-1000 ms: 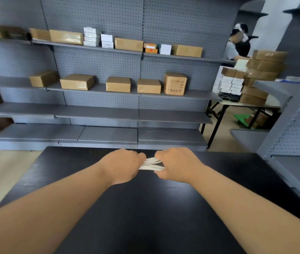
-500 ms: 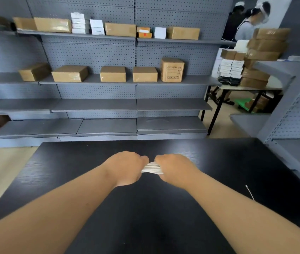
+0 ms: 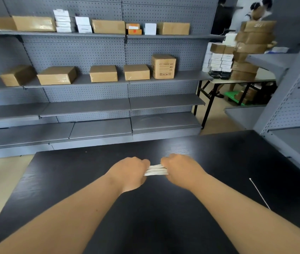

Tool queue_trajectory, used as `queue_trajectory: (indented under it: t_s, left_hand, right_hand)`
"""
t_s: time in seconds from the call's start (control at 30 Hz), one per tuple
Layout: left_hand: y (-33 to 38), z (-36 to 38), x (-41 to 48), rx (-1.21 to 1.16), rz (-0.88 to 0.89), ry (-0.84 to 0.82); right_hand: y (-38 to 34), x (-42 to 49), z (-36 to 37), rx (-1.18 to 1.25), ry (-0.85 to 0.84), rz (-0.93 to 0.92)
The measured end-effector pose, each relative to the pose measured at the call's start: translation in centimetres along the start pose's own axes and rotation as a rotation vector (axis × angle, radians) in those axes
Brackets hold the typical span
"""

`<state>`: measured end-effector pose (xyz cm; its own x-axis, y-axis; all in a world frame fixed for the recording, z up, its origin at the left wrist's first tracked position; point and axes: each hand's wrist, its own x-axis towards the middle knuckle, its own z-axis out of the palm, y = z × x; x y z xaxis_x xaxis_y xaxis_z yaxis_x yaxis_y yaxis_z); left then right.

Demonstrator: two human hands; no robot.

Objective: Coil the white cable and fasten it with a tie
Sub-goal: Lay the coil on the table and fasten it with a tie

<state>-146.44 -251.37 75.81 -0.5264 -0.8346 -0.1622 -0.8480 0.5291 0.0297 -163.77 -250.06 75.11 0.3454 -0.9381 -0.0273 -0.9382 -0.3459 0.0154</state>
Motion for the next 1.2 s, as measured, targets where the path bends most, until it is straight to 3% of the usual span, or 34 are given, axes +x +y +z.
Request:
queue_trajectory:
  t_s: [0.23,0.47,0.57,0.7,1.03,1.2]
  left_hand:
    - [-0.6,0.1,1.1,0.095,0.095,-0.003]
    - [1.3,1.2,2.5,-0.013,0.026,0.044]
    - [2.8,2.2,3.3,-0.032,0.030,0.143]
    - [5.9,3.8,4.9,-0.049,0.025,0.221]
    - [16.4,5.5,12.3,0.032,0.082,0.107]
    - [20.9,7.0,15.7,0.055,0.048,0.055]
  right_hand:
    - [-0.3,-0.1,1.2,0.064,0.036,0.165]
    - [1.6,-1.1,1.7,0.050,-0.025,0.131]
    - [2.8,-1.6,2.0,0.058,-0.045,0.145]
    - [6.0,-2.8,2.6,0.049,-0.061,0.151]
    - [17.3,-7.8,5.1,0.027,-0.061,0.164]
    - [23.6,-10.5,6.5,0.336,-0.173,0.194]
